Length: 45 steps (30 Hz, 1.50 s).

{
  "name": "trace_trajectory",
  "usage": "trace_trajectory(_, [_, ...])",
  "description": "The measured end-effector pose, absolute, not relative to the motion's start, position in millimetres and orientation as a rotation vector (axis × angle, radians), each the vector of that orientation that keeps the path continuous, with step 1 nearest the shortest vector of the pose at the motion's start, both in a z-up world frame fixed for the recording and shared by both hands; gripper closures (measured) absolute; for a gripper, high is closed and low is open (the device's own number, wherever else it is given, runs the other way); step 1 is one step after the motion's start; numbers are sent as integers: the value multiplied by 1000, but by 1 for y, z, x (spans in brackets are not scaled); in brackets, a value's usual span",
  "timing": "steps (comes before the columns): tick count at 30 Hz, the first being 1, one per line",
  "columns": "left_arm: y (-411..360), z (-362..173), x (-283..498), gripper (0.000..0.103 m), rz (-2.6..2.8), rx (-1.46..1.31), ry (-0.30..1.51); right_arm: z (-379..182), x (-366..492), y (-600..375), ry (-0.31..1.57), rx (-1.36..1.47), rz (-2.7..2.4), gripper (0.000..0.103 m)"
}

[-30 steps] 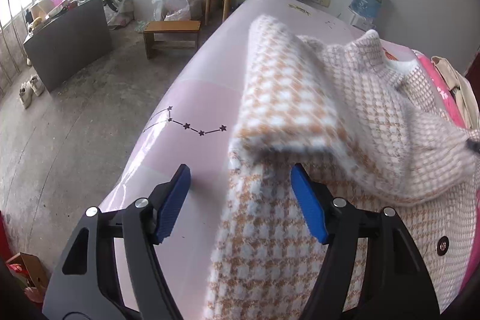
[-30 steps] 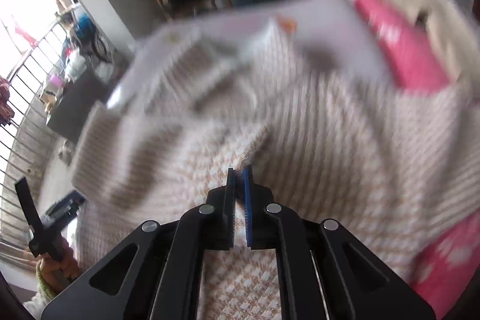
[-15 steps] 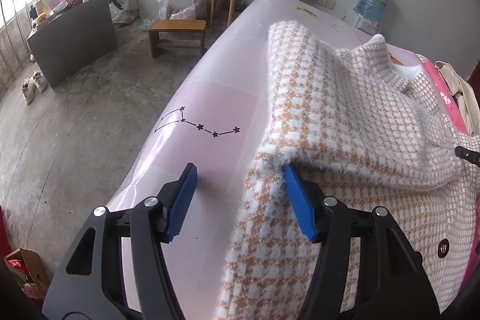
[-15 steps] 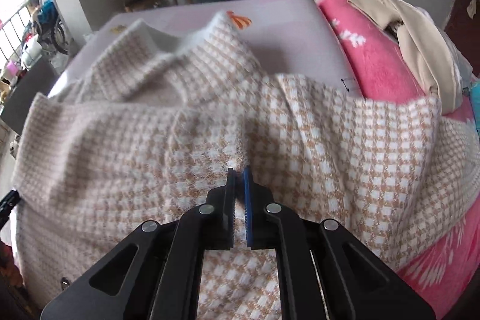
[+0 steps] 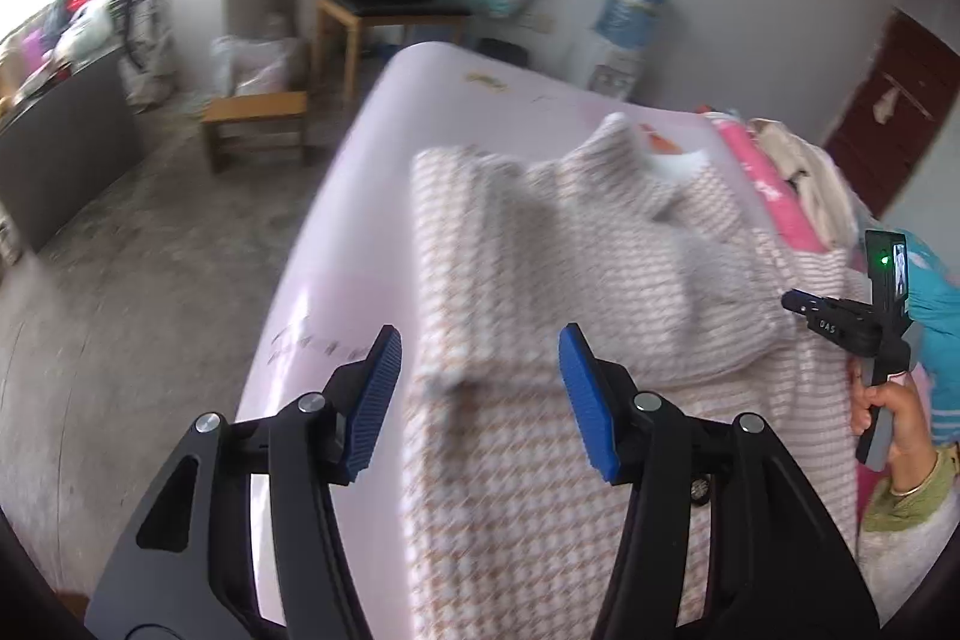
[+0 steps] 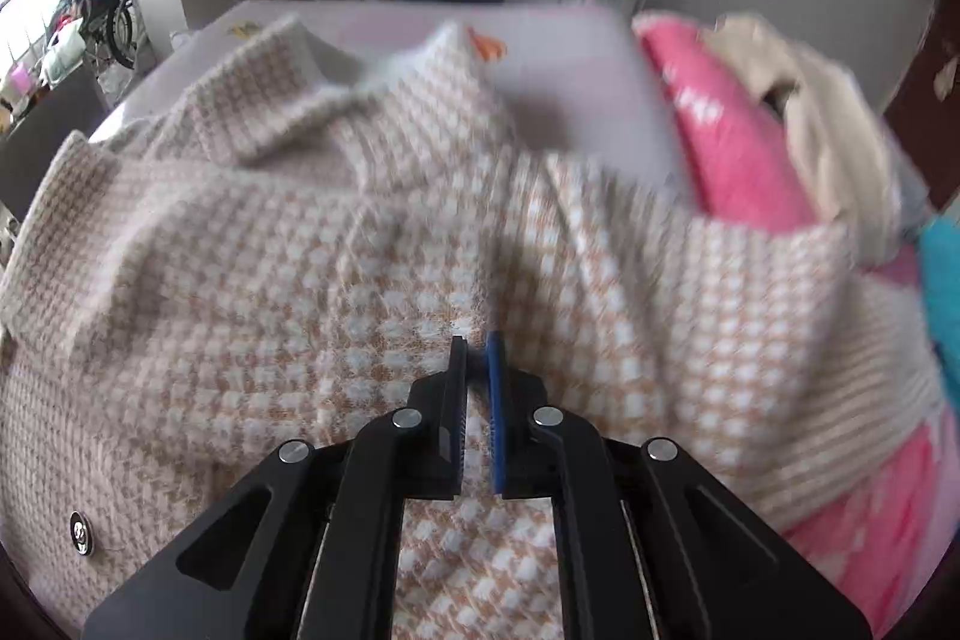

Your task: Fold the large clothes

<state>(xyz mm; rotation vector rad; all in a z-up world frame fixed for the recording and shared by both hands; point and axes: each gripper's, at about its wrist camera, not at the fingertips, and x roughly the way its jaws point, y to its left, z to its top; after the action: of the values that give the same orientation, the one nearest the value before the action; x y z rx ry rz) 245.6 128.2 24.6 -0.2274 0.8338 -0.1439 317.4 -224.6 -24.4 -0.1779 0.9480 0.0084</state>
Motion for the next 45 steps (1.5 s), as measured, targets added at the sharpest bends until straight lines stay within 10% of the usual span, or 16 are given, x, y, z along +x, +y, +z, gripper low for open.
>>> trace_trajectory(5, [105, 12, 301, 52, -258, -196, 877, 0, 316, -211, 889, -131, 115, 73])
trace_trajectory(24, [125, -50, 431, 44, -138, -263, 973, -48, 387, -225, 1046, 38, 267, 64])
trace_trajectory(45, [32, -56, 321, 19, -116, 95, 965, -37, 309, -185, 984, -179, 261, 48])
